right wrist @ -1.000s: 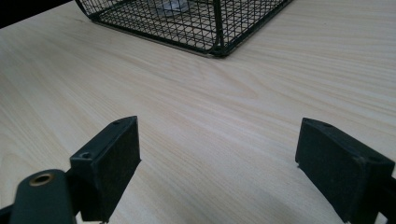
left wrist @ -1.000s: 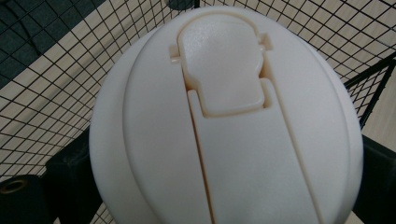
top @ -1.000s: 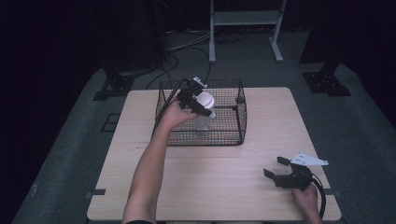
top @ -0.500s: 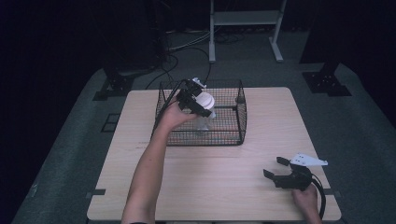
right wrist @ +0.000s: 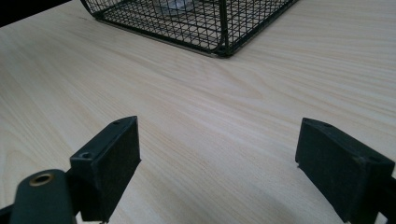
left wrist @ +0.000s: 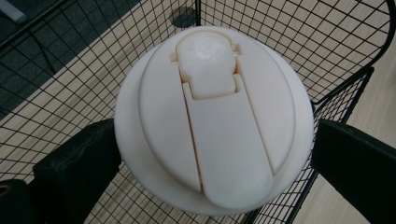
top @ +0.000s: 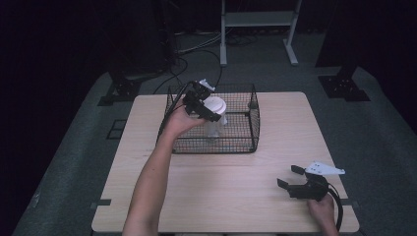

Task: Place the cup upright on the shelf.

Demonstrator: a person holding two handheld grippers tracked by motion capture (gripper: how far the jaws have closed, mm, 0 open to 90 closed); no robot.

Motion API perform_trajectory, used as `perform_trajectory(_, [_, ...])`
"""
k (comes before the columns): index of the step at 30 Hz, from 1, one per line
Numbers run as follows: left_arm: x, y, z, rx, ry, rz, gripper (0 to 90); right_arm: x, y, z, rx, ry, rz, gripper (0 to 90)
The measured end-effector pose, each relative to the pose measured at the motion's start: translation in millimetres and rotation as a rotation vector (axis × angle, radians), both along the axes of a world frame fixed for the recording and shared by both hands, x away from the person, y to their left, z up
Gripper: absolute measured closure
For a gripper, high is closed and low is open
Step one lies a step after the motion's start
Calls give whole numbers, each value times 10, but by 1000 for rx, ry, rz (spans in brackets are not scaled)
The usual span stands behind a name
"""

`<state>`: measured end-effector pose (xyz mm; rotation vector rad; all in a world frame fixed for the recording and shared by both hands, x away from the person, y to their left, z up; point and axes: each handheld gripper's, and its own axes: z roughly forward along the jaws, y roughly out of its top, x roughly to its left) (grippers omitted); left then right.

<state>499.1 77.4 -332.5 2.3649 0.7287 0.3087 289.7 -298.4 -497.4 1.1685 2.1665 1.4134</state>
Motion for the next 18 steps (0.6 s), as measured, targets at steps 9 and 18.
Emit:
perform_trajectory(9, [-68, 60, 116, -14, -34, -3, 8, -1, 1, 0, -1, 1, 1, 129])
perform_trajectory(18, [-149, 148, 182, 5, -49, 1, 8, -8, -11, -1, 9, 3, -7, 129])
